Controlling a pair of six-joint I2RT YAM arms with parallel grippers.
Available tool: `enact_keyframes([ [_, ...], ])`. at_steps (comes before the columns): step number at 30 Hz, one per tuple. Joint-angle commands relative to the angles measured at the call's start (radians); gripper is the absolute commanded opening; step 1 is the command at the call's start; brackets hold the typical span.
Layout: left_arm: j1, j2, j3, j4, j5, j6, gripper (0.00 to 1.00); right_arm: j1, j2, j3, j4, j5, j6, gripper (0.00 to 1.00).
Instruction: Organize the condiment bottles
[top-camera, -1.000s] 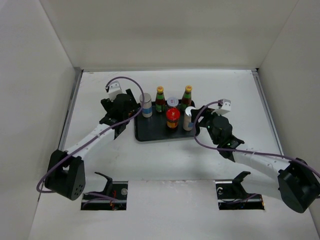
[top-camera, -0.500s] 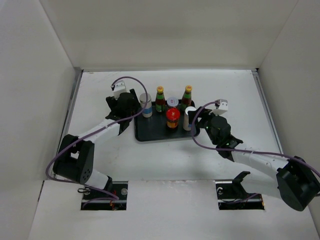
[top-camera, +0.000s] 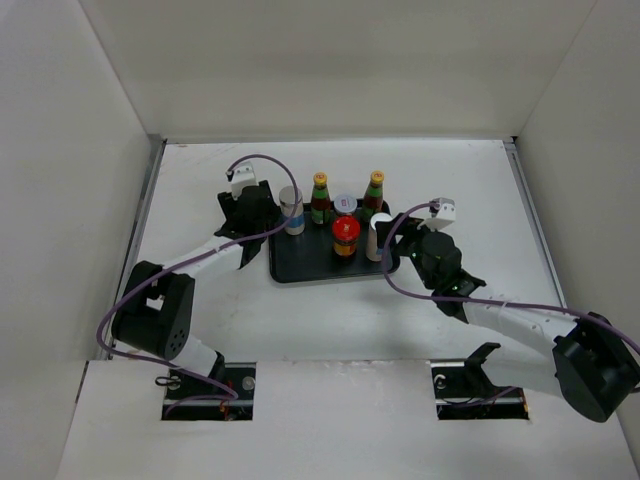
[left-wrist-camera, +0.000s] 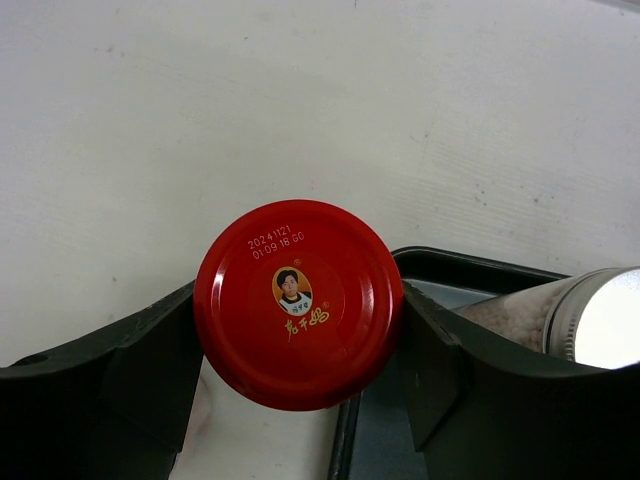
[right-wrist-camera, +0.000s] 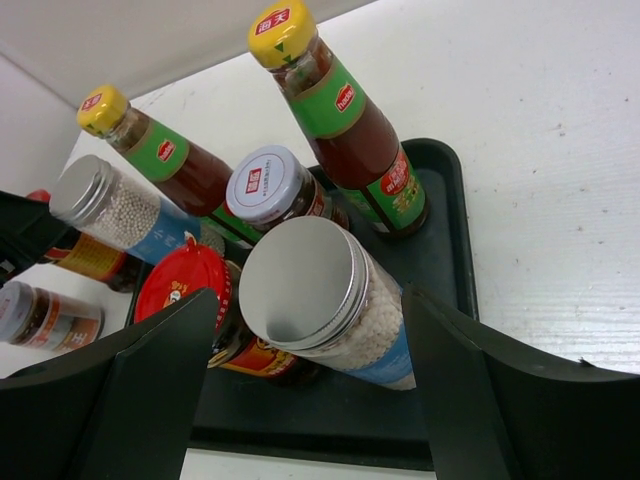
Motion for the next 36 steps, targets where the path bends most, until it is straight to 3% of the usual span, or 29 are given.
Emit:
enact_keyframes([
  [1, -0.007, -0.072, 0.033, 0.107, -0.002, 0.021, 0.56, 0.014, 0.01, 0.045, 0.059, -0.007, -0.013, 0.81],
  [16, -0.014, -0.209, 0.067, 0.085, -0.039, 0.058, 0.51, 0.017, -0.013, 0.037, 0.06, 0.002, -0.017, 0.82],
  [28, -0.191, -0.382, 0.073, -0.192, -0.081, 0.013, 0.5, 0.017, -0.022, 0.034, 0.056, -0.006, -0.013, 0.82],
  [36, -0.339, -0.399, 0.067, -0.242, -0.081, -0.042, 0.49, 0.017, -0.024, 0.033, 0.057, -0.004, -0.013, 0.82],
])
